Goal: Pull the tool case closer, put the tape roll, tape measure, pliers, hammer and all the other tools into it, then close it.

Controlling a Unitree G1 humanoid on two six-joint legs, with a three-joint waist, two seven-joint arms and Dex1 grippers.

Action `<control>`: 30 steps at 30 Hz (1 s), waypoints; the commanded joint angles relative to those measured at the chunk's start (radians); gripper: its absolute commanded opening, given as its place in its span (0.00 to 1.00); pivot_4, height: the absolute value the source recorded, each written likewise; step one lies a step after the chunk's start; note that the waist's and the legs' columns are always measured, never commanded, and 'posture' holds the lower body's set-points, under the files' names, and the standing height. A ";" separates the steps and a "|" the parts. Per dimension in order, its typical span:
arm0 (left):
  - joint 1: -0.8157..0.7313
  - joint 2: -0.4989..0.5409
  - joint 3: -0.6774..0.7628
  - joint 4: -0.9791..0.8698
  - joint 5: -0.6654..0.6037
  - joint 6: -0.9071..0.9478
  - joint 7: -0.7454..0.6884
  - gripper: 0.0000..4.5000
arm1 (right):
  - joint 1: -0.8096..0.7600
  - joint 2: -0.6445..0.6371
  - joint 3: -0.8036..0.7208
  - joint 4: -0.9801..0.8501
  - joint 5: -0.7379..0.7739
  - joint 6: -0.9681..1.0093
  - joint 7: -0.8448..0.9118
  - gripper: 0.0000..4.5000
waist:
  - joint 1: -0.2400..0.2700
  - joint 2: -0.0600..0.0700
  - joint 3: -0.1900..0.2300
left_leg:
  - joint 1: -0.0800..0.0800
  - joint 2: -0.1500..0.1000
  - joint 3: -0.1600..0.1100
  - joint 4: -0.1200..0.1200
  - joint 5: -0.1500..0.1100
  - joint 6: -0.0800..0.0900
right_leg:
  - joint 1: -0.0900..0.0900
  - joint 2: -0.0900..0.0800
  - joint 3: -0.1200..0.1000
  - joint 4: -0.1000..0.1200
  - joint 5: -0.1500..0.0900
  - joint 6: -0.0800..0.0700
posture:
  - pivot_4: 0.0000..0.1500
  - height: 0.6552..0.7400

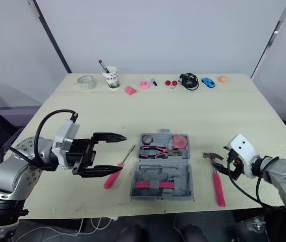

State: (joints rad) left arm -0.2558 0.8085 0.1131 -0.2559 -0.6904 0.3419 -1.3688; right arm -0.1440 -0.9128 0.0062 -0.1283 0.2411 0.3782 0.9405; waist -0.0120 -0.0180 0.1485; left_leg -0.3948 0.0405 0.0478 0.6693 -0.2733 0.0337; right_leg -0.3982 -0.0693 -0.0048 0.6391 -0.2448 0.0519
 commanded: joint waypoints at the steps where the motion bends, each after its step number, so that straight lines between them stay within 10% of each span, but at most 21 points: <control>1: -0.004 0.000 0.016 -0.013 -0.001 -0.020 -0.002 1.00 | -0.111 -0.048 0.079 0.156 -0.087 -0.260 0.175 1.00 | -0.001 0.000 0.000 | 0.000 0.000 0.000 0.000 0.000 0.000 | 0.000 0.000 0.000 0.000 0.000 0.000 | 1.00 1.00; 13: 0.059 0.004 0.055 -0.043 0.004 -0.046 0.035 1.00 | -0.598 0.020 0.362 0.754 -0.352 -0.981 0.504 1.00 | 0.002 0.000 0.002 | 0.001 0.000 0.001 0.000 0.000 0.000 | 0.000 0.000 0.000 0.000 0.002 0.002 | 1.00 1.00; 30: 0.088 0.004 0.064 -0.075 0.000 -0.049 0.065 1.00 | -0.836 0.123 0.553 1.098 -0.686 -1.421 0.372 1.00 | -0.004 0.001 0.003 | 0.002 0.000 0.002 0.001 0.001 -0.001 | 0.000 -0.001 0.000 0.002 0.002 0.002 | 1.00 1.00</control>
State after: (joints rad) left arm -0.1567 0.8066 0.1564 -0.2996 -0.6877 0.3113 -1.3041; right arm -0.9511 -0.7909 0.5496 0.9617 -0.4022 -0.9983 1.3569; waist -0.0165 -0.0174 0.1511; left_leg -0.3923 0.0409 0.0494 0.6698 -0.2719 0.0313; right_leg -0.3979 -0.0699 -0.0044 0.6411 -0.2432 0.0537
